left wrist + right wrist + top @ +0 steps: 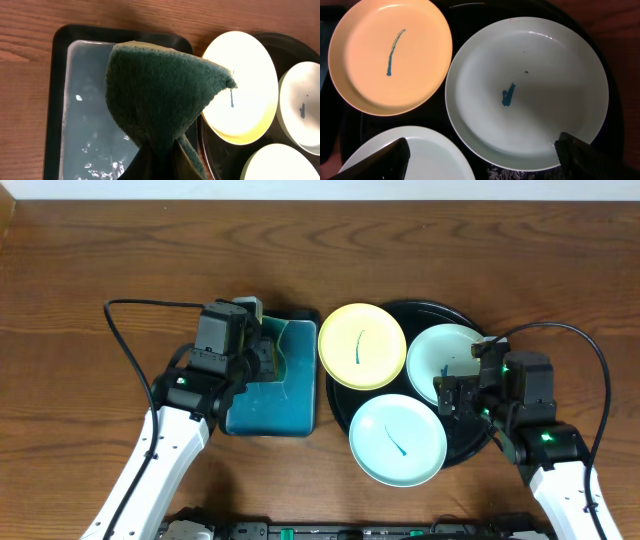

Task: Clean dirty plates on tray and stack at the side
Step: 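Lift the sponge out and hold it above the basin's left edge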

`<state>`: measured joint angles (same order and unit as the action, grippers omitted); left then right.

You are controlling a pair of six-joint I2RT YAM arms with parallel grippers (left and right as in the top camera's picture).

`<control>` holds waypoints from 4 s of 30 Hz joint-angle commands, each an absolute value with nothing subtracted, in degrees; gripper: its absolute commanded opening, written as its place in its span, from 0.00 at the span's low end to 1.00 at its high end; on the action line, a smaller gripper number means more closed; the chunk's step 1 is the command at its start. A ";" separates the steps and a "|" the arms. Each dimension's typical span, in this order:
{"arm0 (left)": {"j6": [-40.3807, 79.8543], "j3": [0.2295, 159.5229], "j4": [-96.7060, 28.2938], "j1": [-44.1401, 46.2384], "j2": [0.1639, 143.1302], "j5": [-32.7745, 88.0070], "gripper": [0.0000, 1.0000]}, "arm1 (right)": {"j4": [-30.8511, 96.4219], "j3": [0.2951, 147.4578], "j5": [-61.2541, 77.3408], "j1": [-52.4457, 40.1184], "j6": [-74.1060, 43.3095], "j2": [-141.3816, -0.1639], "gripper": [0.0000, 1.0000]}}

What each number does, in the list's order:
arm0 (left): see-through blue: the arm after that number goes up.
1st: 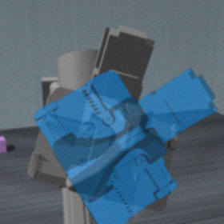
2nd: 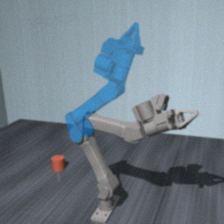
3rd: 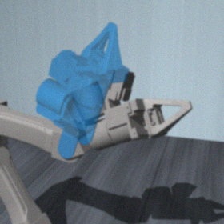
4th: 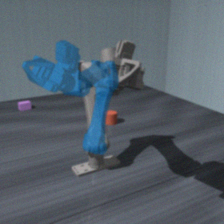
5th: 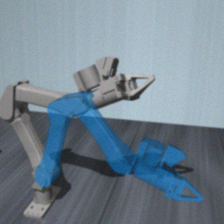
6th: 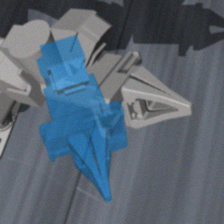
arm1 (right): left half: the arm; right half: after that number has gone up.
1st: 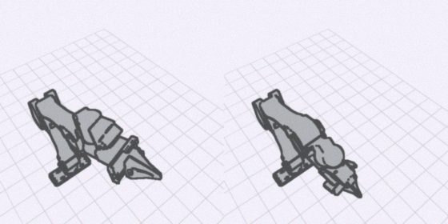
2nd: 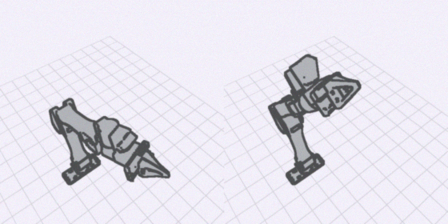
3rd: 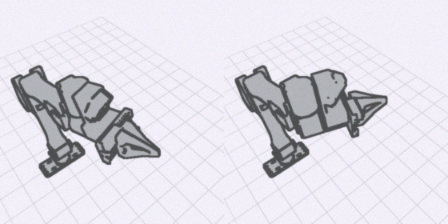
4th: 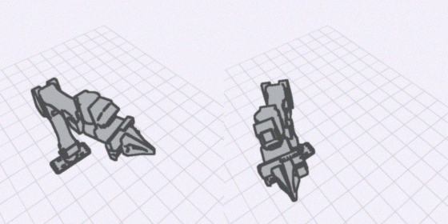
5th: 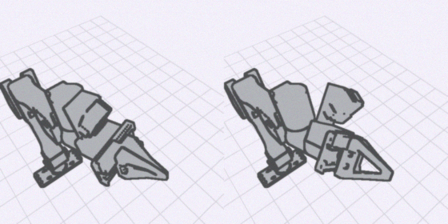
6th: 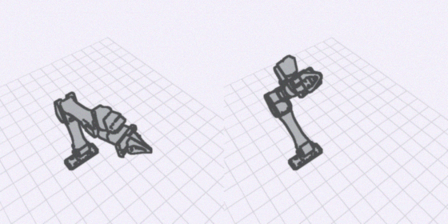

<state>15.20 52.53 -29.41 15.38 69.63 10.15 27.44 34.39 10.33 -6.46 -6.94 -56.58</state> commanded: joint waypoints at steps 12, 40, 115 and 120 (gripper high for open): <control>14.96 53.06 -28.58 12.97 68.82 16.34 0.08 | 27.57 35.46 10.57 -6.09 -6.13 -56.69 0.92; 14.63 52.62 -27.94 -5.45 81.91 51.09 0.07 | 27.68 35.46 10.57 -6.09 -6.13 -56.69 0.92; -5.39 52.62 -24.14 -13.02 82.30 81.45 0.08 | 27.68 35.46 10.55 -6.09 -6.11 -56.71 0.93; -5.34 52.62 -24.16 -13.02 82.30 81.43 0.08 | 27.68 35.46 10.55 -6.09 -6.11 -56.71 0.92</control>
